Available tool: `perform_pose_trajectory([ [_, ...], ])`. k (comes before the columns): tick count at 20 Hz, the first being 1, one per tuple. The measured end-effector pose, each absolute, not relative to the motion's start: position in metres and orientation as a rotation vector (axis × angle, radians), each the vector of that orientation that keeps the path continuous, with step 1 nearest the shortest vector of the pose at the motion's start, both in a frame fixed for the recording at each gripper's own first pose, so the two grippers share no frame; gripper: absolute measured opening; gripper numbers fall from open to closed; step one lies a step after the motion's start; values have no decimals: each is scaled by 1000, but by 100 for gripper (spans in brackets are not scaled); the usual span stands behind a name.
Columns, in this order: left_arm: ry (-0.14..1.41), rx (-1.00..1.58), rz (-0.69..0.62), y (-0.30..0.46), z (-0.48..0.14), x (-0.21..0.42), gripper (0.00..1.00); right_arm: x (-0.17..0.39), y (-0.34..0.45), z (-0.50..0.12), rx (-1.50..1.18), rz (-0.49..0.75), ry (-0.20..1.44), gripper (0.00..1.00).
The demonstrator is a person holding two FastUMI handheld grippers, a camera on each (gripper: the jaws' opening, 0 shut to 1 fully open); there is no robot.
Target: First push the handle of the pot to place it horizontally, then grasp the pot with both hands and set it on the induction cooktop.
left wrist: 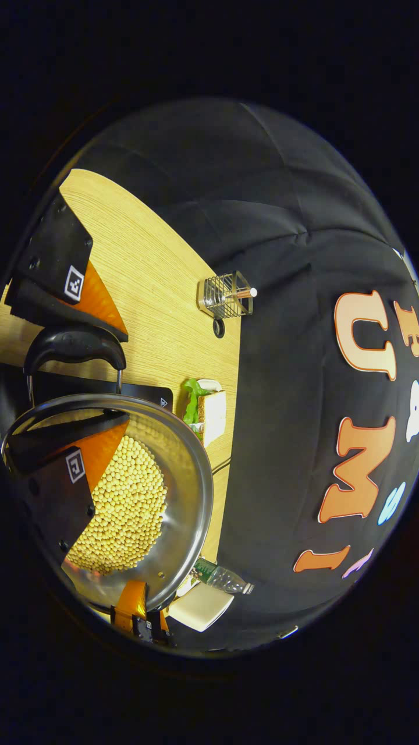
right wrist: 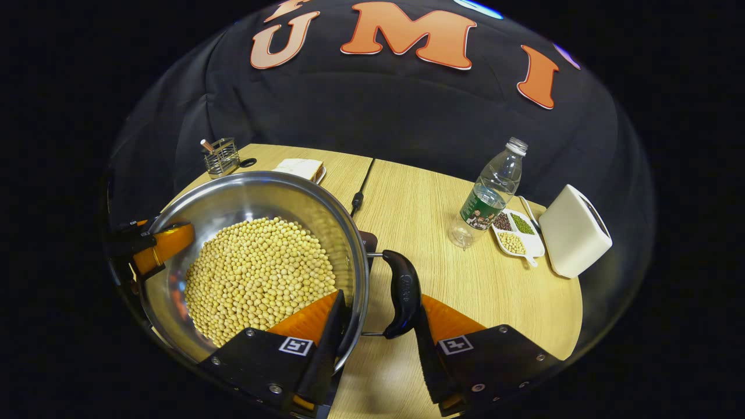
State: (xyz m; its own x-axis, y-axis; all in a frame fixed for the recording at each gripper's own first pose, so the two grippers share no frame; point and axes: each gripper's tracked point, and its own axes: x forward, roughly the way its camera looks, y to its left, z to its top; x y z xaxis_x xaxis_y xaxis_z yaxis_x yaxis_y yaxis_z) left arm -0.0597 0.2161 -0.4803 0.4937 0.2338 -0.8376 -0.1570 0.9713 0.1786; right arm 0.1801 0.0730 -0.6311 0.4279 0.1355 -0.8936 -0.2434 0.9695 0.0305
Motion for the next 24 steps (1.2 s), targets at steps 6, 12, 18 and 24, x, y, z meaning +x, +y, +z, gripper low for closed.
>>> perform_pose_trajectory([
  [6, 1028, 127, 282, 219, -480, -60, 84, 185, 67, -630, -94, 243, 1112, 67],
  [12, 925, 204, 317, 224, -445, -44, 90, 171, 68, -629, -41, 286, 1140, 73],
  [18, 818, 243, 370, 227, -400, -32, 90, 163, 72, -620, 18, 343, 1147, 81],
  [24, 755, 197, 393, 209, -368, -27, 90, 159, 59, -585, -2, 389, 1033, 88],
])
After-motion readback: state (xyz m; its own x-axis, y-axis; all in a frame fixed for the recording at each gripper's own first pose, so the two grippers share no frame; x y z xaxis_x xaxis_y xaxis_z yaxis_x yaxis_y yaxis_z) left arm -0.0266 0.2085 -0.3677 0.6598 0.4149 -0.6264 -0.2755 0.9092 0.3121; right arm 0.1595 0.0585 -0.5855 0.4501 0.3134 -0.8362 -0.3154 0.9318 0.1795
